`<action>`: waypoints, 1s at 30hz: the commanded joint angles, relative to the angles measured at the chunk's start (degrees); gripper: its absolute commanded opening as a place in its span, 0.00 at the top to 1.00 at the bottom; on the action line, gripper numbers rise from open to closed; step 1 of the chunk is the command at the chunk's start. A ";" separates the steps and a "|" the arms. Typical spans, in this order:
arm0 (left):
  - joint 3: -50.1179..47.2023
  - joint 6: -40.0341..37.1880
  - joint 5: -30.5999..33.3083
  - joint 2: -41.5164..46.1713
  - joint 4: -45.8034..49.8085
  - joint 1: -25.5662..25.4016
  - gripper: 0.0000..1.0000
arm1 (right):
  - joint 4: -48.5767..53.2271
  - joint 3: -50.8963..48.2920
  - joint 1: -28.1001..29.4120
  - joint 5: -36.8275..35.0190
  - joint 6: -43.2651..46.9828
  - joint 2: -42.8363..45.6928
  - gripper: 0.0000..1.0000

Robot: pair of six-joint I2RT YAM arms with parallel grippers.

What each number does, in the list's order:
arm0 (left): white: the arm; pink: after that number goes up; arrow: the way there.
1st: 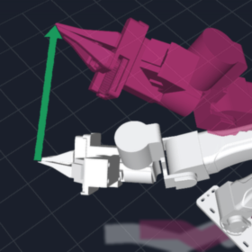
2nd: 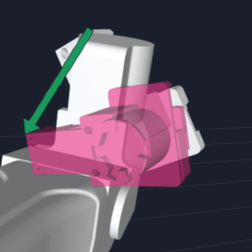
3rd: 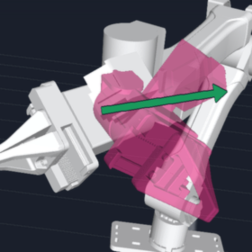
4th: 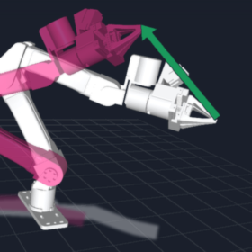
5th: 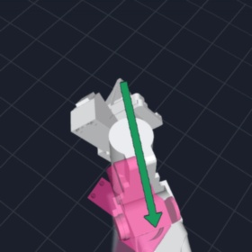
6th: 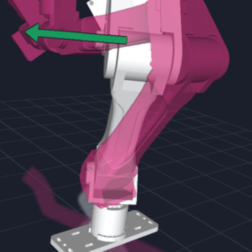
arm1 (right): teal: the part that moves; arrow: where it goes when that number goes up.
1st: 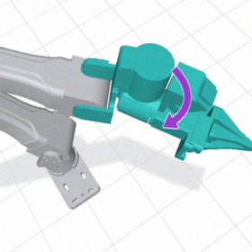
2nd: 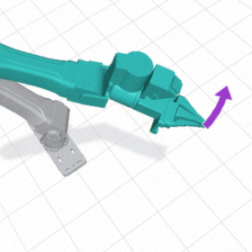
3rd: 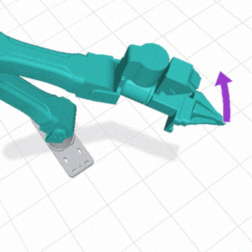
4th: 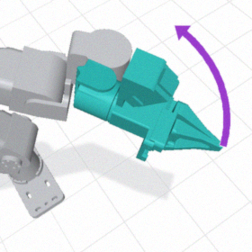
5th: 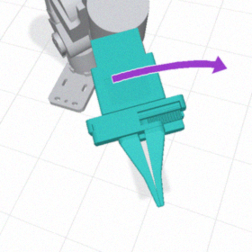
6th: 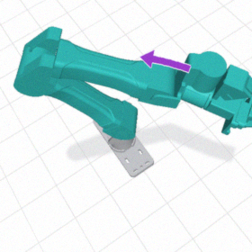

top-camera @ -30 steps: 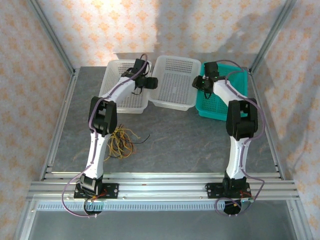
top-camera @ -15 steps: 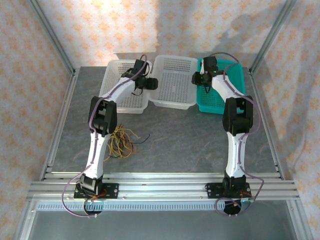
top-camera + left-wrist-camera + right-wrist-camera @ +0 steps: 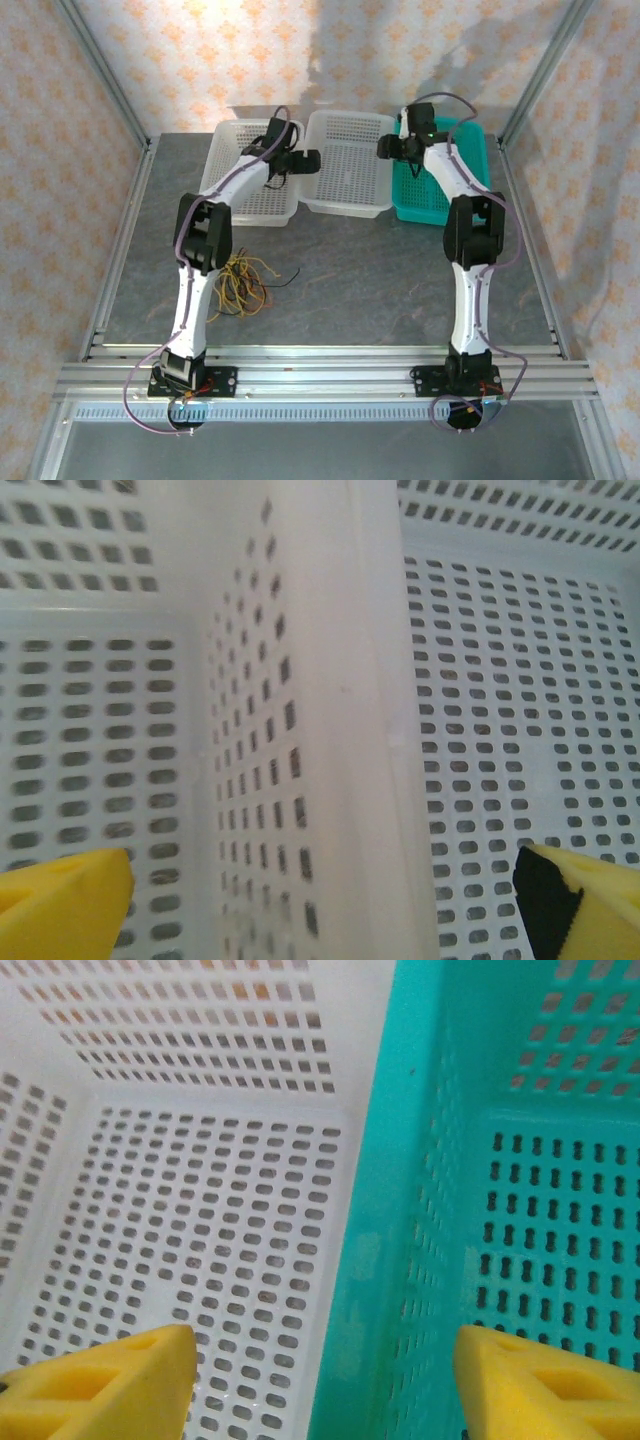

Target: Untangle the cables

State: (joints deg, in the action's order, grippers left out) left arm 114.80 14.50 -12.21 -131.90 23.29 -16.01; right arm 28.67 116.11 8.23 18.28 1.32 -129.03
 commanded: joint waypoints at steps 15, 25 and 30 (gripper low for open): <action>-59.31 10.57 11.94 54.73 -11.13 -7.19 0.32 | -11.43 -64.76 0.94 -15.94 -23.95 55.02 0.54; -73.43 17.82 12.22 55.04 -19.64 -5.77 0.53 | -22.89 -83.70 -3.86 -7.89 -35.50 60.57 0.67; -71.89 18.77 13.32 49.16 -23.28 -3.13 0.54 | -28.77 -81.11 -6.99 -7.83 -36.54 53.14 0.67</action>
State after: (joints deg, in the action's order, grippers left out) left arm 41.63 31.42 -0.75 -80.40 4.32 -20.43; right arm 6.55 32.80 2.37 10.22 -32.73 -73.41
